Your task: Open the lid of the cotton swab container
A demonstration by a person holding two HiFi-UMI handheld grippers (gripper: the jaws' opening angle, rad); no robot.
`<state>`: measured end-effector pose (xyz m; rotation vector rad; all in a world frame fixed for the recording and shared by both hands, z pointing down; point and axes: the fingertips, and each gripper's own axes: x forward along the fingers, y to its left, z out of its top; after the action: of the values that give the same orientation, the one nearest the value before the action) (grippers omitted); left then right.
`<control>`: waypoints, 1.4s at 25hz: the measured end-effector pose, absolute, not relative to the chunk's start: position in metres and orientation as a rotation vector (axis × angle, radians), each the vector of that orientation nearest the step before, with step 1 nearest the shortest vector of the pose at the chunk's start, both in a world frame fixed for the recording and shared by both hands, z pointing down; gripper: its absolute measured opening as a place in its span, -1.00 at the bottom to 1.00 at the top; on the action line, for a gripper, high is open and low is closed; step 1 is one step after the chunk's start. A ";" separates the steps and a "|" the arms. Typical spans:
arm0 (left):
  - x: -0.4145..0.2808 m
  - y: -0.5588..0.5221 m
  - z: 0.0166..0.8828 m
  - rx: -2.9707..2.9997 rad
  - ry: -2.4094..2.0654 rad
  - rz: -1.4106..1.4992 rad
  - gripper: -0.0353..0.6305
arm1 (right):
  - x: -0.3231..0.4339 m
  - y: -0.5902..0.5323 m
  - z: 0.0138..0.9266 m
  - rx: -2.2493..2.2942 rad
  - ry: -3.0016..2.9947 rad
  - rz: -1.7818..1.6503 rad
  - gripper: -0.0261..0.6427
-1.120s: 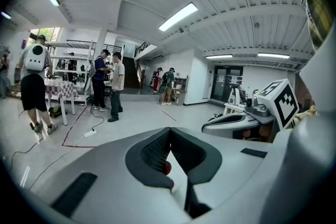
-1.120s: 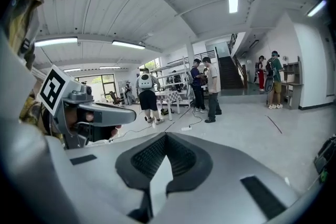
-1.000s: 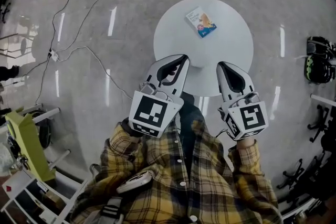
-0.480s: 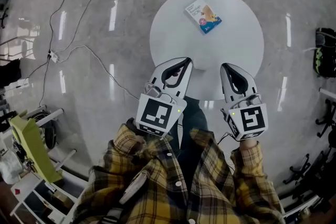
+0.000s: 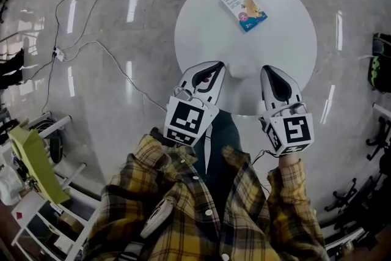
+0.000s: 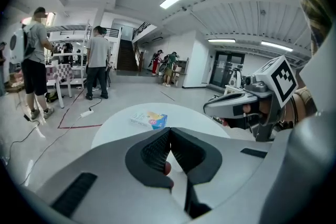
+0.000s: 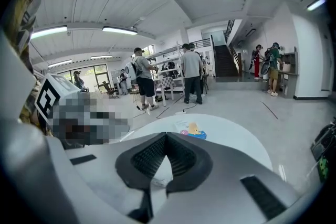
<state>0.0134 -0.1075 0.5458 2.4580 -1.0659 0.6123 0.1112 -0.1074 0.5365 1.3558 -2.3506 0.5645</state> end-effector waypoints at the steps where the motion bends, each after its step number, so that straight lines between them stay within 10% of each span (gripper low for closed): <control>1: 0.013 -0.106 0.550 2.457 -1.055 0.623 -0.83 | 0.112 -0.107 0.538 1.356 -2.347 0.567 -0.88; 16: 0.022 -0.081 0.600 2.604 -0.768 0.813 -0.76 | 0.121 -0.095 0.561 1.380 -2.316 0.631 -0.88; 35: 0.056 -0.083 0.644 2.738 -0.518 0.964 -0.09 | 0.128 -0.095 0.581 1.417 -2.301 0.734 -0.88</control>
<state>0.0556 -0.0830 0.6440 2.7384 -0.5179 0.9636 0.1276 -0.0949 0.5810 1.4170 -2.3007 0.7340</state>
